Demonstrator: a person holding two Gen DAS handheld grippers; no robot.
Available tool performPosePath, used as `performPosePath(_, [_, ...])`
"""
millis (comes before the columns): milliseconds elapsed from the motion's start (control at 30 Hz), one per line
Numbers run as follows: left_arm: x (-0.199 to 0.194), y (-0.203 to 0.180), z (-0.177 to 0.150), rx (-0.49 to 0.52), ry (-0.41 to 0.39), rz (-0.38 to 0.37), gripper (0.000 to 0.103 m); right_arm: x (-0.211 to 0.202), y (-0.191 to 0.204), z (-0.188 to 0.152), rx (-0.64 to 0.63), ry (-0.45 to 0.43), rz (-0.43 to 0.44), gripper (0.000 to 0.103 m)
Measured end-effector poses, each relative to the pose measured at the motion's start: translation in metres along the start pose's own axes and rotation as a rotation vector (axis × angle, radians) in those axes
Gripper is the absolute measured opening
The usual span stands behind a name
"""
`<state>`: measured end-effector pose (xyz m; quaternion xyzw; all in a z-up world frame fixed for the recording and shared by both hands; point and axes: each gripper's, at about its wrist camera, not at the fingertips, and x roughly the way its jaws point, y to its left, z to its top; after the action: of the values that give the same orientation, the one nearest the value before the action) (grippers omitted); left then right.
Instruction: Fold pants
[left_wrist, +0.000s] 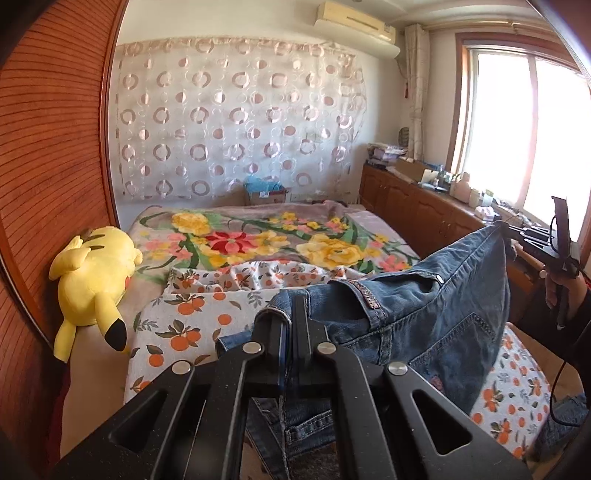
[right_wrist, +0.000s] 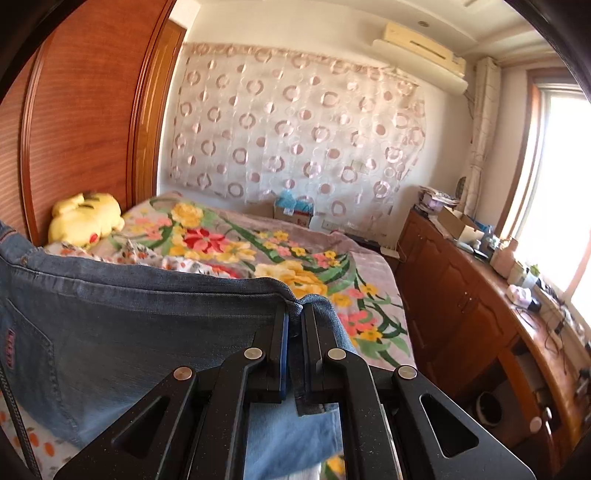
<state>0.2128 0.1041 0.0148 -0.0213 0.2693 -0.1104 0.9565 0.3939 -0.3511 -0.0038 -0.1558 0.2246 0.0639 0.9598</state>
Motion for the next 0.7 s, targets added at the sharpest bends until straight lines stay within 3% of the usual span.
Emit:
performPosePath(333, [0.074, 0.029, -0.022, -0.048, 0.135, 0.023, 0.003, 0.099, 0.007, 0.02, 0.0, 0.133, 0.05, 0.005])
performPosePath(700, [0.101, 0.05, -0.019, -0.073, 0.139, 0.051, 0.003, 0.157, 0.003, 0.031, 0.012, 0.195, 0.086, 0.005])
